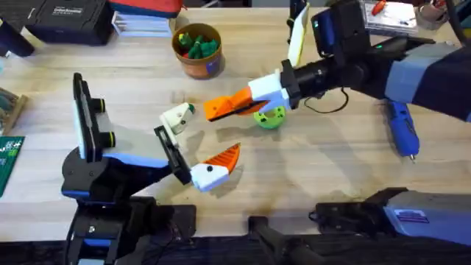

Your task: Pick up the gripper from the table and insert it into the empty holder that is missing its gripper. Then pick up a screw, insert it into the mounting hole, and use the screwdriver to tighten it. Finally, clean up the table by picking up the vegetable and placing it into the bucket.

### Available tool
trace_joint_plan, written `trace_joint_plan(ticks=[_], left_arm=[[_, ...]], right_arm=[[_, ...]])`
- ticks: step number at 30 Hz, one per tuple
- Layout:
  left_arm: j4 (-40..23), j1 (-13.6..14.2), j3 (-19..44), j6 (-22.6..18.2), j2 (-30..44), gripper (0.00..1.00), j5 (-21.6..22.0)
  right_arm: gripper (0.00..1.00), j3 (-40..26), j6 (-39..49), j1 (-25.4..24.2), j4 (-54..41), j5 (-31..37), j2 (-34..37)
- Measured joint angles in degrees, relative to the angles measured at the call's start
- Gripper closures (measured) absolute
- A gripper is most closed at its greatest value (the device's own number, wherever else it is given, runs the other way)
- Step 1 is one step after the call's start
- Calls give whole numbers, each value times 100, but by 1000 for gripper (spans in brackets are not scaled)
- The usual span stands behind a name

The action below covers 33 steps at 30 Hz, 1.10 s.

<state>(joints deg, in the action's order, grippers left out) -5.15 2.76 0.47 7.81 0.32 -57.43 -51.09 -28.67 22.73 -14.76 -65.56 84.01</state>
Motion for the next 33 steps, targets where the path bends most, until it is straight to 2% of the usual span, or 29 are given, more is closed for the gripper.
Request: trace_joint_plan(ticks=[10,20,26,33], left_arm=[[0,0,0,0,0,15,0],[0,0,0,0,0,15,0],[0,0,0,0,0,15,0],[0,-2,0,1,0,15,20]], right_arm=[[989,0,-438,198,889,-326,68],[989,2,-874,299,1226,-981,930],[989,4,-1077,308,1424,-1132,960],[989,4,-1572,461,2124,-1207,960]])
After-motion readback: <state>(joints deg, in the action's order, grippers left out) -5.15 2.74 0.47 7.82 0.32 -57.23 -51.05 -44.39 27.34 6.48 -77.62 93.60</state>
